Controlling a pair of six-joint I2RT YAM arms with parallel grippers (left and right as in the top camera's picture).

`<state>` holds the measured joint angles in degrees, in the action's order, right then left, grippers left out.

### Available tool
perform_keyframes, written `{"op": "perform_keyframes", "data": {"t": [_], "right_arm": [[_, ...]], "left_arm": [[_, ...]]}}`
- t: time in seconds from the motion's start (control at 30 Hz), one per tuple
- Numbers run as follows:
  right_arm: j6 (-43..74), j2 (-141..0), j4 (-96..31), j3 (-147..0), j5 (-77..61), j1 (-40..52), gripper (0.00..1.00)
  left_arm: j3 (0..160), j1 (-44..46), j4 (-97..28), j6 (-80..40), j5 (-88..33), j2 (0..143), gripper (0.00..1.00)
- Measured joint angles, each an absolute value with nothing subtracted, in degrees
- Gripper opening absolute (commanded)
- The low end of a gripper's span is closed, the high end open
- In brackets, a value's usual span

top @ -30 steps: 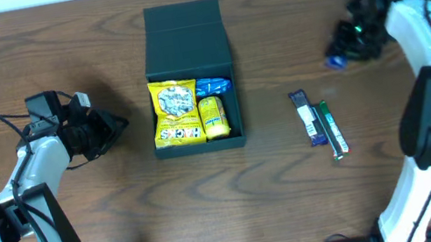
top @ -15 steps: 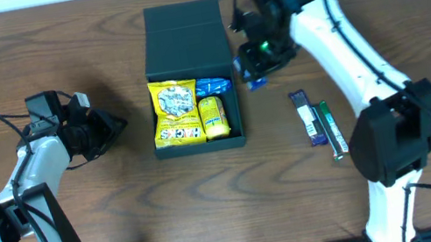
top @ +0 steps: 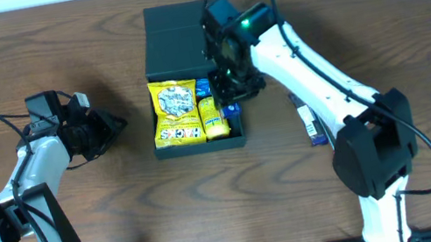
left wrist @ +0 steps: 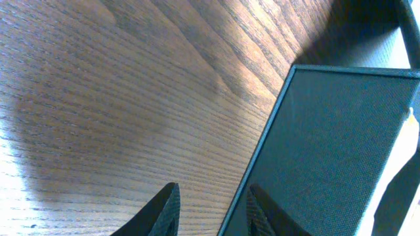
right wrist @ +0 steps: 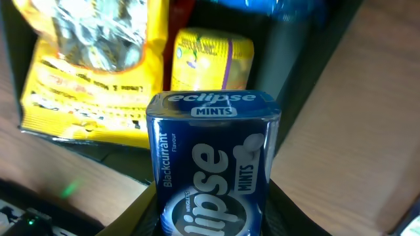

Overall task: Pack container
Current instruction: 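Carry the blue mint tin into the box beside the yellow jar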

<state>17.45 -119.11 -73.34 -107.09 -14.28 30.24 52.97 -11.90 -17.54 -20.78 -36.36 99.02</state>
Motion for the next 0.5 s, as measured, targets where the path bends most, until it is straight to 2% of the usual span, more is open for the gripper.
{"op": "perform_keyframes", "data": {"t": [0.2, 0.23, 0.3, 0.33, 0.4, 0.43, 0.5], "right_arm": [[21.2, -119.1, -71.3, -103.2, -13.4, 31.0, 0.02], [21.6, -119.1, -71.0, -102.8, -13.1, 31.0, 0.09], [22.1, -119.1, -71.0, -102.6, -12.9, 31.0, 0.38], [22.2, -119.1, -70.8, -102.6, -12.8, 31.0, 0.47], [22.9, -119.1, -70.5, -102.6, -12.6, 31.0, 0.73], [23.2, -119.1, -70.5, -102.6, -12.6, 31.0, 0.79], [23.3, -119.1, -70.3, -102.6, -12.5, 31.0, 0.82]], "left_arm": [[53.0, -11.9, -17.5, -20.7, -36.0, 99.0, 0.35], [53.0, -11.9, -17.5, -20.7, -36.0, 99.0, 0.35], [53.0, -11.9, -17.5, -20.6, -36.0, 99.0, 0.35], [53.0, -11.9, -17.6, -20.6, -36.0, 99.0, 0.35], [53.0, -11.9, -17.5, -20.6, -36.0, 99.0, 0.35], [53.0, -11.9, -17.5, -20.6, -36.0, 99.0, 0.35], [53.0, -11.9, -17.5, -20.5, -36.0, 99.0, 0.35]]}}
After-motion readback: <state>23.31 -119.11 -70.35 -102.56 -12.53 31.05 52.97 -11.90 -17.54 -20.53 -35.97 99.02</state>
